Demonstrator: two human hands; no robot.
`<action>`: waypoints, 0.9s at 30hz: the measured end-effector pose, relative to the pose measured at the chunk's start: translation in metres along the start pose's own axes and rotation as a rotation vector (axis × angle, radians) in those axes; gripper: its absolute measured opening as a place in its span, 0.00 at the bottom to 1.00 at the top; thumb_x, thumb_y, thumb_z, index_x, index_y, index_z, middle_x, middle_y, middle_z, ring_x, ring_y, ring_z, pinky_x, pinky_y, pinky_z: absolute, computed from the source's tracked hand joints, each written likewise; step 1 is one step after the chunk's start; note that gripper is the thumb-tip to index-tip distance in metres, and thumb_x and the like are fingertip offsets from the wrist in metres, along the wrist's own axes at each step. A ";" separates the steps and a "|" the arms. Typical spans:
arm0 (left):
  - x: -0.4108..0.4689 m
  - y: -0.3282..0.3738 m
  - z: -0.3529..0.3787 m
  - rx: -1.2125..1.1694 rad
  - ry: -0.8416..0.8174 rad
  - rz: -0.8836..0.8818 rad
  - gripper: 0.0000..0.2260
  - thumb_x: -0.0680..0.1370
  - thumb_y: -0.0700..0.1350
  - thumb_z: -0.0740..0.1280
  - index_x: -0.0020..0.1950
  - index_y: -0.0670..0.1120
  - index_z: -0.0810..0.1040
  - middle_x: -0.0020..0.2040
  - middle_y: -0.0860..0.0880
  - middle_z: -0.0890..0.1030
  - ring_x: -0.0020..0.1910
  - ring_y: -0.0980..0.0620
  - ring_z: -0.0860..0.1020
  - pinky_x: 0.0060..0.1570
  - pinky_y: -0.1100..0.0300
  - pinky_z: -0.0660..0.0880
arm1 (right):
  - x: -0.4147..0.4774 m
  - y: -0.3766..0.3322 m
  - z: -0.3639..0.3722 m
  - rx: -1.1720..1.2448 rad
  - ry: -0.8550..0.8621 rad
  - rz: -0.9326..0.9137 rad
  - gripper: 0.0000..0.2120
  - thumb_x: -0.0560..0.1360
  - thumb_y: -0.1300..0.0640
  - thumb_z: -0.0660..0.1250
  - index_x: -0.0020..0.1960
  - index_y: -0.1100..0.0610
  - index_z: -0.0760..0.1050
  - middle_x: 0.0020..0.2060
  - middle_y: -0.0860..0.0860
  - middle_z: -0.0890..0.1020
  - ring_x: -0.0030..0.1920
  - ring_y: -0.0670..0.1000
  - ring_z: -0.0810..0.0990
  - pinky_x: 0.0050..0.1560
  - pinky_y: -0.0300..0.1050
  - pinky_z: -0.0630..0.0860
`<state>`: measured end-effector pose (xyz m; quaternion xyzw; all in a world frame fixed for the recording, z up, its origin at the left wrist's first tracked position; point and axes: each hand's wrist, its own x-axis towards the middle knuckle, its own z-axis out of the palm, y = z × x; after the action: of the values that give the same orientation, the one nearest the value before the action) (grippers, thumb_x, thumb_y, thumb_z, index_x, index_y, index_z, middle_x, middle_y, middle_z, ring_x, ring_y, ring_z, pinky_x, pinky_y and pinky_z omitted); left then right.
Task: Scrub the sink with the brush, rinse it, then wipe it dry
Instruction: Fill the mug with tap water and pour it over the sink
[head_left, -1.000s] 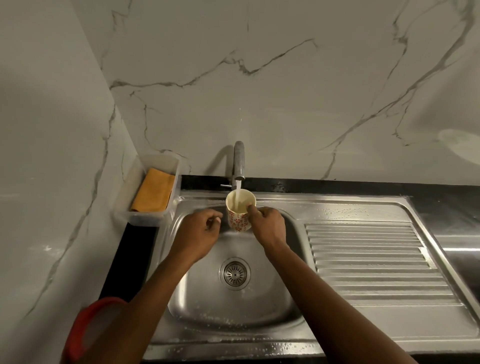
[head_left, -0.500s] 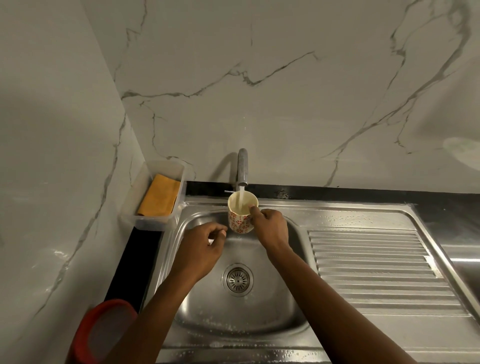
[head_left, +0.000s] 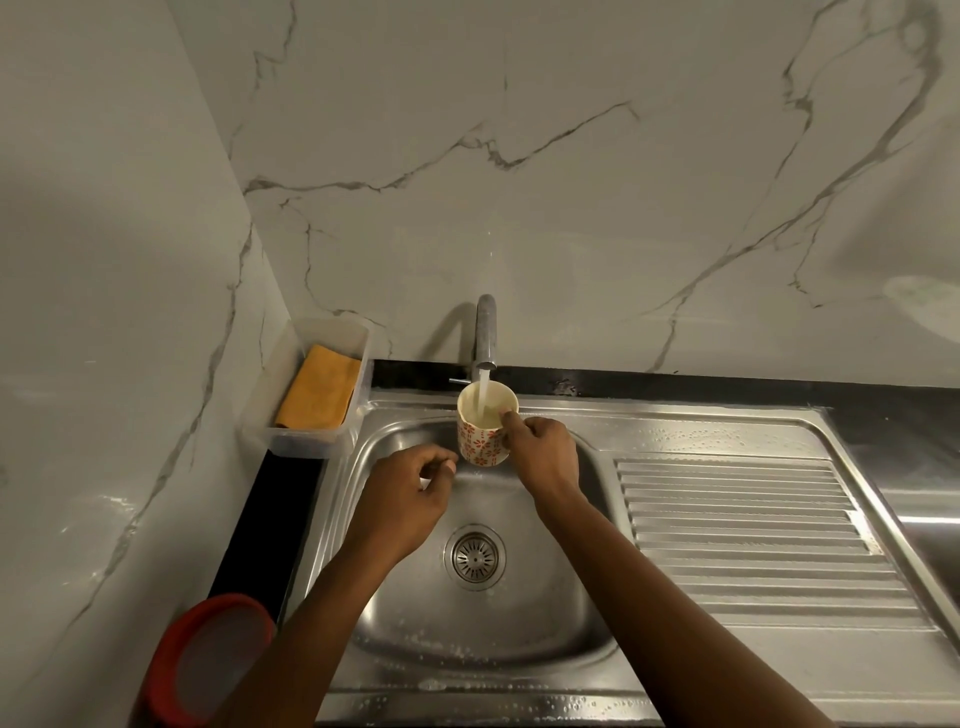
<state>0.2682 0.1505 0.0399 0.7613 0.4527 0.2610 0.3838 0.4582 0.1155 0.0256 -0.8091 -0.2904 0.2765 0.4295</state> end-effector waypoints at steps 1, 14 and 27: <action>0.000 0.000 0.000 -0.001 0.003 0.004 0.07 0.82 0.47 0.68 0.57 0.52 0.86 0.51 0.58 0.86 0.51 0.62 0.82 0.53 0.66 0.78 | -0.001 -0.001 0.000 0.001 0.001 0.002 0.21 0.82 0.40 0.63 0.44 0.56 0.83 0.39 0.50 0.86 0.41 0.50 0.83 0.38 0.44 0.75; 0.001 0.001 -0.004 0.004 0.007 0.017 0.07 0.82 0.47 0.68 0.57 0.52 0.86 0.51 0.59 0.85 0.50 0.64 0.82 0.51 0.70 0.76 | -0.003 -0.001 0.001 0.003 0.001 0.004 0.21 0.81 0.39 0.64 0.45 0.55 0.84 0.39 0.48 0.86 0.41 0.48 0.84 0.39 0.44 0.78; -0.002 0.002 -0.006 0.004 0.025 0.013 0.07 0.81 0.47 0.69 0.56 0.52 0.86 0.50 0.59 0.86 0.51 0.63 0.82 0.52 0.68 0.77 | -0.002 -0.001 -0.001 0.019 -0.007 0.017 0.19 0.82 0.40 0.64 0.46 0.53 0.84 0.41 0.47 0.86 0.41 0.46 0.84 0.38 0.40 0.74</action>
<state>0.2643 0.1505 0.0446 0.7617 0.4530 0.2722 0.3749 0.4574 0.1136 0.0275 -0.8066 -0.2822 0.2858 0.4337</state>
